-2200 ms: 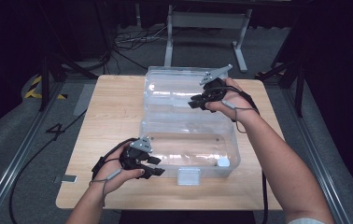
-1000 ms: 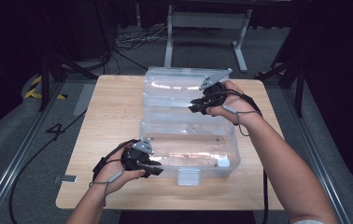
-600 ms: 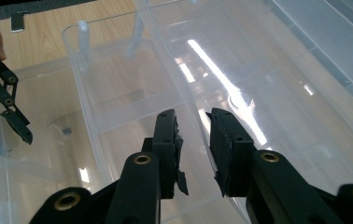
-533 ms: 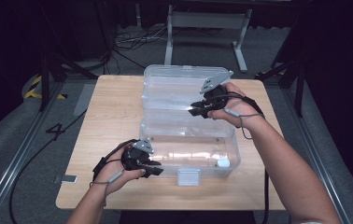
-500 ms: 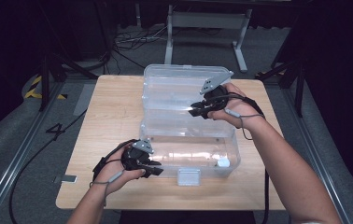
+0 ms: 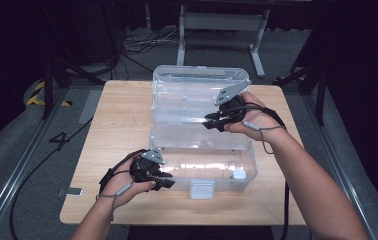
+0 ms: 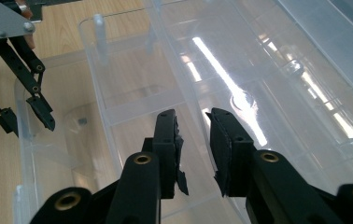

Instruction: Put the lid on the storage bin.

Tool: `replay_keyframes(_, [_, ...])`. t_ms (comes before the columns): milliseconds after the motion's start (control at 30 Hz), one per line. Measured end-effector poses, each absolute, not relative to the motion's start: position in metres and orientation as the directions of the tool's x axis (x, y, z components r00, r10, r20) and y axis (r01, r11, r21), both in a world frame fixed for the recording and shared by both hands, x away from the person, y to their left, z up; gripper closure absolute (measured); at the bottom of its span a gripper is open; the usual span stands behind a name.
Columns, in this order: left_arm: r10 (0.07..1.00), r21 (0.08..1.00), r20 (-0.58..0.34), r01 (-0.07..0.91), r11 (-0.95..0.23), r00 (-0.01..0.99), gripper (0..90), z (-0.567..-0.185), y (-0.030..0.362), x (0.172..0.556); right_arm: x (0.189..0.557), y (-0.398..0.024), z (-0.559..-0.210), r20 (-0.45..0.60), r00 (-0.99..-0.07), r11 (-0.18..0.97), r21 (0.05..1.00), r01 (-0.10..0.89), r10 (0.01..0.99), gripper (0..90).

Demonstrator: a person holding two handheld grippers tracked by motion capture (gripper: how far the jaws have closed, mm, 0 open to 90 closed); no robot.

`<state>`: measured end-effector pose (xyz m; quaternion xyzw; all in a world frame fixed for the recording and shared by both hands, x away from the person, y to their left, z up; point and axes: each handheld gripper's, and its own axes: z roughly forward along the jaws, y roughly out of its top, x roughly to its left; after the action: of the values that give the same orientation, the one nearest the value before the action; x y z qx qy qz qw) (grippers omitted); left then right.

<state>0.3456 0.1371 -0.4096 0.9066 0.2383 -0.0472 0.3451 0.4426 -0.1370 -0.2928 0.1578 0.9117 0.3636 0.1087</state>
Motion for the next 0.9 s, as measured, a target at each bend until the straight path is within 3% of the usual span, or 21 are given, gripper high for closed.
replay_keyframes(900, [0.401, 0.603, -0.253, 0.467, -0.646, 0.881, 71.7, -0.41, 0.137, 0.346, 0.427, -0.141, -0.292, -0.088, -0.936, 0.693, 0.696, 0.187, 0.341, 83.9])
